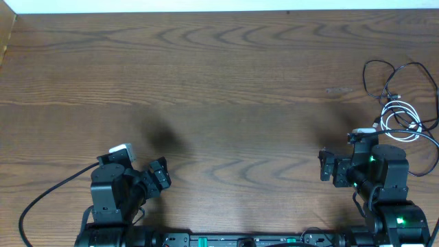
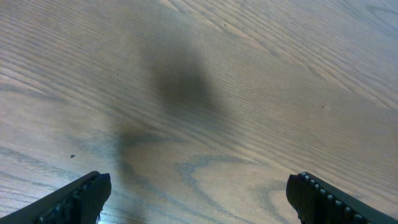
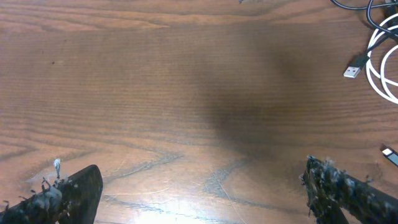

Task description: Untangle cables

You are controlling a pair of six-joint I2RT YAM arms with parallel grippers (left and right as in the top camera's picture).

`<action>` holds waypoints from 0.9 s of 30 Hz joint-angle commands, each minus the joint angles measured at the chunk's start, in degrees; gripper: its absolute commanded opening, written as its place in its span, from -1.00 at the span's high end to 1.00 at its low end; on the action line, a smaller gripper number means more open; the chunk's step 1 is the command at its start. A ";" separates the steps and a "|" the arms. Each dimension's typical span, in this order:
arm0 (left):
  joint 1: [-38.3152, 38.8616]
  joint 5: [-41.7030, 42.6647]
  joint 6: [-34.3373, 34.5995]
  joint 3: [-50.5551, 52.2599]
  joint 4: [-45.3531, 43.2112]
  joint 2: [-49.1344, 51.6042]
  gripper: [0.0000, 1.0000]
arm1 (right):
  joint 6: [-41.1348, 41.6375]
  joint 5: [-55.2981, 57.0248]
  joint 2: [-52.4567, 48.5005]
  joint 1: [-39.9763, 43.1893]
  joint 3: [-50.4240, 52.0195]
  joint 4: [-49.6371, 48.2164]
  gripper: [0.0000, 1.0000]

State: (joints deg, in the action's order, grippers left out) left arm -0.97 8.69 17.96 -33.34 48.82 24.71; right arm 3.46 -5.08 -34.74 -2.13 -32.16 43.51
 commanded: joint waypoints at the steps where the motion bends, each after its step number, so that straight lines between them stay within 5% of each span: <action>1: -0.20 -0.31 -0.96 0.24 -0.02 -0.11 -0.89 | 0.33 0.63 0.24 -0.20 0.35 0.07 -0.98; 27: -0.20 -0.31 -0.94 0.24 -0.02 -0.11 -0.89 | -0.79 8.28 1.49 -0.22 0.50 1.99 -0.98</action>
State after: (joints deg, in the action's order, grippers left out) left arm -0.97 8.69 17.96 -33.34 48.82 24.71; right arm 3.38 -0.67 -34.41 -2.13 -32.14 45.39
